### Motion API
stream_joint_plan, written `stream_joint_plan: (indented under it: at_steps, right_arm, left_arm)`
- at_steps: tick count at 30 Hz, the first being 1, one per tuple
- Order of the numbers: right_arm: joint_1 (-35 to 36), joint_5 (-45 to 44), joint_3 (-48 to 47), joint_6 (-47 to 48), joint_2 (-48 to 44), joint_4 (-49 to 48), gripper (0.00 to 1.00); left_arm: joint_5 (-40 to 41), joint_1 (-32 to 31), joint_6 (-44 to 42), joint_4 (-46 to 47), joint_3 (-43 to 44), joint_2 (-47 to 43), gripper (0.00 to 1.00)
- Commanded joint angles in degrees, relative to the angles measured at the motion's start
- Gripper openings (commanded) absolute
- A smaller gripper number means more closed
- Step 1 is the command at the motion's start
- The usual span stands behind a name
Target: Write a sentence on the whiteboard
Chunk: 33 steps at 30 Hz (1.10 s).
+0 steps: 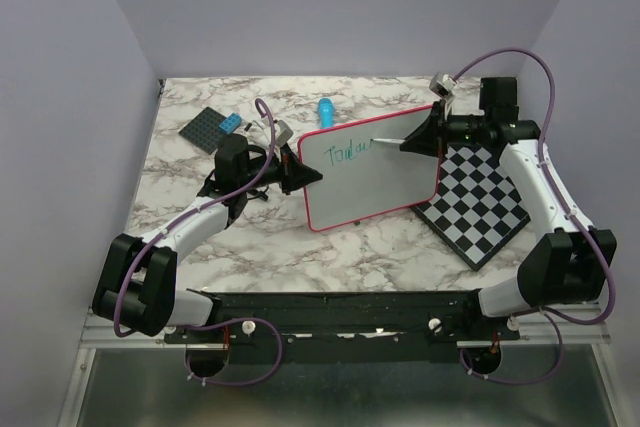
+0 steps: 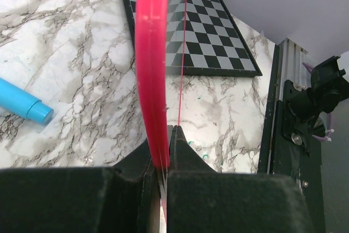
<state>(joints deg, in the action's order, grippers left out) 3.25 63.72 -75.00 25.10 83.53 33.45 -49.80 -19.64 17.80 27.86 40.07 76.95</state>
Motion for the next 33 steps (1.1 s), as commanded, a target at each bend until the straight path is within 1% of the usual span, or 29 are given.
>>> stream_joint_plan:
  at_steps: [1, 5, 13, 21, 26, 33]
  right_arm:
    - [-0.6, 0.0, -2.9, -0.2, 1.1, -0.1, 0.01]
    - [-0.6, 0.1, -2.5, -0.1, 1.6, 0.0, 0.01]
    - [-0.6, -0.4, 3.1, 2.9, -0.1, 1.3, 0.0]
    - [-0.6, 0.1, 6.1, 5.2, -0.3, 2.8, 0.01]
    - [0.0, 0.9, 5.9, 4.3, 0.3, 2.1, 0.01]
    - [2.7, 0.8, 4.9, 1.3, 0.8, -0.3, 0.01]
  left_arm:
    - [3.9, -0.2, -6.4, -5.1, 0.1, 1.1, 0.0]
    - [3.9, -0.2, -6.4, -5.1, 0.1, 1.1, 0.0]
    - [3.8, -0.2, -6.4, -5.2, 0.1, 1.2, 0.0]
    - [3.9, -0.2, -6.4, -5.2, 0.1, 1.0, 0.0]
    - [3.9, -0.2, -6.4, -5.2, 0.1, 1.1, 0.0]
    - [4.1, -0.2, -6.6, -5.4, 0.1, 1.1, 0.0]
